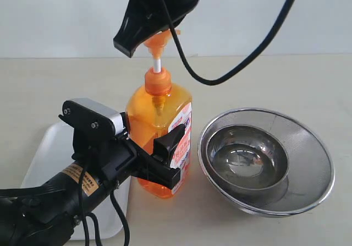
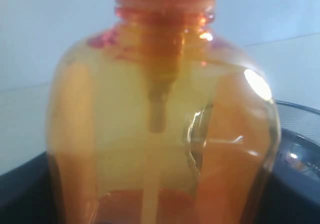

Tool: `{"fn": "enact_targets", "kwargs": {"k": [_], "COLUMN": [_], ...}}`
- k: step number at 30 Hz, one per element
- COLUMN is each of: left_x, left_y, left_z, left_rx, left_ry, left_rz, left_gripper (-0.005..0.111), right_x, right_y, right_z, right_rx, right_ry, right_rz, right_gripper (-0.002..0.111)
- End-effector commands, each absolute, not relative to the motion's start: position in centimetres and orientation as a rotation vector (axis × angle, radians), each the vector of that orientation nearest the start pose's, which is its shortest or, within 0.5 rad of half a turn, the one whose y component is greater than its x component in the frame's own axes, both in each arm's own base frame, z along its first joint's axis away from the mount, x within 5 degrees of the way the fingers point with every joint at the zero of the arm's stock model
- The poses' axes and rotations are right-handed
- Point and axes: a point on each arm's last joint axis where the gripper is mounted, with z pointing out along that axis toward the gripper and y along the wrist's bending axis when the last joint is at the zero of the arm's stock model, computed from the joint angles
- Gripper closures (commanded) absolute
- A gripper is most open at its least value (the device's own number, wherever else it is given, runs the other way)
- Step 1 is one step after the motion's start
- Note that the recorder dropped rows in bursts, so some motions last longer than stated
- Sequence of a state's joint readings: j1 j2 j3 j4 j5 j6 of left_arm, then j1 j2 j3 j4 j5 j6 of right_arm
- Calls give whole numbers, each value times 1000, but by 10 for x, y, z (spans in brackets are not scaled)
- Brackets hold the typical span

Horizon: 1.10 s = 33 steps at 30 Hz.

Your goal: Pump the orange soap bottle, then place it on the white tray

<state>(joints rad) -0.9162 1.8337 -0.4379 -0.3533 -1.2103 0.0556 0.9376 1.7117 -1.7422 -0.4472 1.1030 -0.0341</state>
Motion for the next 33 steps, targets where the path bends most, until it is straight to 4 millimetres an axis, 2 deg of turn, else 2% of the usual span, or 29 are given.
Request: {"fn": "enact_targets", "kwargs": {"k": [1,8,14,19,24,29,33], "left_x": [195,196,196,196,196,196,196], "left_y": [-207,-206,-206,-206,-206,-206,-206], "left_z": [139,138,138,138,138,138,138], "left_rx": [452,448,448,448,448,448,448], "left_ry": [1638,1639,1639,1639,1639,1639,1639], "left_rz": [-472,-470,-470,-470,-470,-470,-470], "left_gripper": [102,102,102,102,102,102,102], "right_x": [247,243,231,225,225,230,237], "right_y": [275,271,266,260,262,264,263], "right_z": [381,381,399,405,401,406,398], "right_rx": [-1205,-1206,-1174,-1168,-1188,-1179,-1136], "right_ry": [2138,2195,2172,2189,2201,2118,2181], "right_rz": [-217,-216,-83,-50,-56,-70,-101], "right_gripper": [108,108,108,108,108,108,108]}}
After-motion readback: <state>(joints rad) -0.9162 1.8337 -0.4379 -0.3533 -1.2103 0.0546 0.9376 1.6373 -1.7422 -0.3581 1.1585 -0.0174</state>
